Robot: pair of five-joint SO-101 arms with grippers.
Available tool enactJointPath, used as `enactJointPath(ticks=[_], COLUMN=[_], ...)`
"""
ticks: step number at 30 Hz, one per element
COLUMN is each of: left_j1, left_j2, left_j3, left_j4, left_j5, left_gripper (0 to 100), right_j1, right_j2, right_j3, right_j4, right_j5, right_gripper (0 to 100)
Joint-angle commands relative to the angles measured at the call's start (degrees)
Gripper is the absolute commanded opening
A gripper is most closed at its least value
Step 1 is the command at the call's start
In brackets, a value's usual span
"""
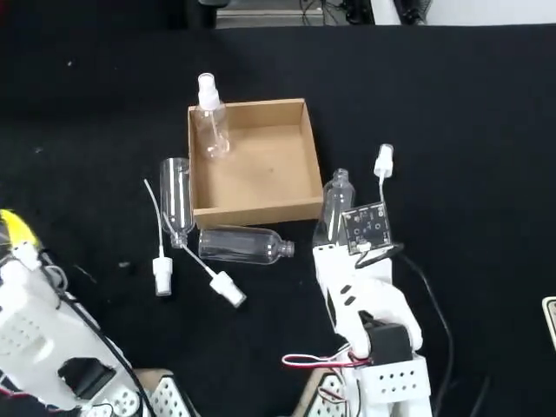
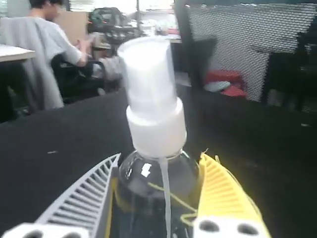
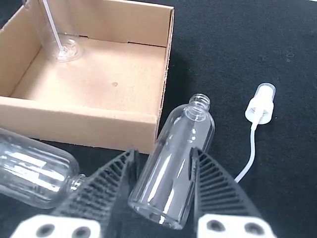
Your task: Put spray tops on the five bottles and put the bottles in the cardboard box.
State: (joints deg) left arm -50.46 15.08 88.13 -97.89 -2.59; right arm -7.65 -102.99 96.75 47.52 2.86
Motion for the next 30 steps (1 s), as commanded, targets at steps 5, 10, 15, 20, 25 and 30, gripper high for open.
enactJointPath(ticks=[5,10,15,20,25,30], left_j1=[13.05,22.11,26.68,27.30,31.08,38.55], left_j2=[-20.22,-28.57,-36.04,-45.98,-56.70,-64.35], left_j3=[7.16,7.34,3.38,-4.00,-9.27,-9.45], left_j4=[-1.23,2.81,17.41,34.81,52.40,61.54], left_j5=[-4.48,-8.09,-6.15,0.18,2.99,2.99], left_gripper=[3,3,3,3,3,3], right_j1=[4.48,4.75,4.75,4.75,4.66,4.66], right_j2=[-5.58,-5.58,-5.58,-5.58,-5.58,-5.58], right_j3=[-0.84,-0.75,-0.75,-0.84,-0.40,-0.40], right_j4=[-0.09,-0.09,-0.09,-0.09,-2.02,-2.02], right_j5=[-0.18,-0.18,-0.18,-0.18,-0.18,-0.26], right_gripper=[14.5,14.5,14.5,14.5,14.5,14.5])
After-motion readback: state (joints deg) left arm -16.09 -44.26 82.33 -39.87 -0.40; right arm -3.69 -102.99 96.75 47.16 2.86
